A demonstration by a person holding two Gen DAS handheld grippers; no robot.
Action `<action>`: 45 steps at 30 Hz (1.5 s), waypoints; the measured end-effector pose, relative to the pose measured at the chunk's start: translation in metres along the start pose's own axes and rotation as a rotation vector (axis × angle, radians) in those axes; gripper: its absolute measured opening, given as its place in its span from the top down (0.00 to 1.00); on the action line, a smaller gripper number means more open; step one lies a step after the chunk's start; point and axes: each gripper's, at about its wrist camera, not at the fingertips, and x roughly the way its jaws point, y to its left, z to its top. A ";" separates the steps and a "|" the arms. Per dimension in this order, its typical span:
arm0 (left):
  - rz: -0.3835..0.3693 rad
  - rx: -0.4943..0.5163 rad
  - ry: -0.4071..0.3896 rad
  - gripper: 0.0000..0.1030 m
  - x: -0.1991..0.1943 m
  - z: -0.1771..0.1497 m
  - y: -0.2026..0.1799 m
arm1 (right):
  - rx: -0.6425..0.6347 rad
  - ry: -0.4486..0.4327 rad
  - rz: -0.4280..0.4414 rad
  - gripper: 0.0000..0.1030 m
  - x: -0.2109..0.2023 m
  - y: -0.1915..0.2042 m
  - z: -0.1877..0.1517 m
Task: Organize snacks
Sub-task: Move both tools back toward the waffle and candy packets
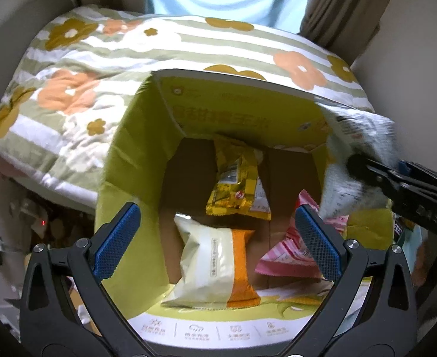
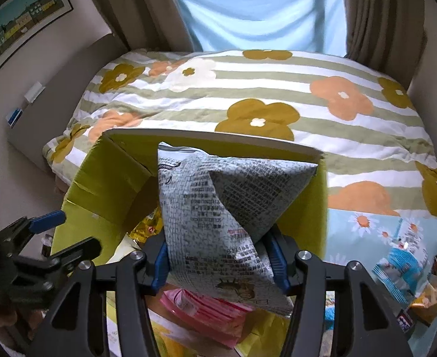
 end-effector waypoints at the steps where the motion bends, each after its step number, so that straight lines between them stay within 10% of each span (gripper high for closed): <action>1: 0.005 -0.004 -0.004 0.00 -0.003 -0.001 0.002 | -0.001 0.014 0.003 0.35 0.004 -0.001 0.000; 4: 0.001 -0.015 -0.012 0.00 -0.010 -0.007 0.008 | 0.014 0.008 0.007 0.06 0.010 -0.002 -0.003; 6: 0.002 -0.016 -0.016 0.00 -0.014 -0.011 0.010 | 0.013 -0.004 0.000 0.03 0.007 -0.002 -0.006; 21: -0.072 0.041 -0.075 0.00 -0.053 -0.022 -0.005 | -0.025 -0.034 -0.099 0.03 -0.051 0.013 -0.037; 37: -0.185 0.184 -0.083 0.00 -0.080 -0.054 -0.110 | 0.094 -0.214 -0.219 0.03 -0.177 -0.057 -0.084; 45: -0.137 0.200 -0.074 0.00 -0.085 -0.090 -0.167 | 0.006 -0.129 -0.175 0.03 -0.187 -0.099 -0.138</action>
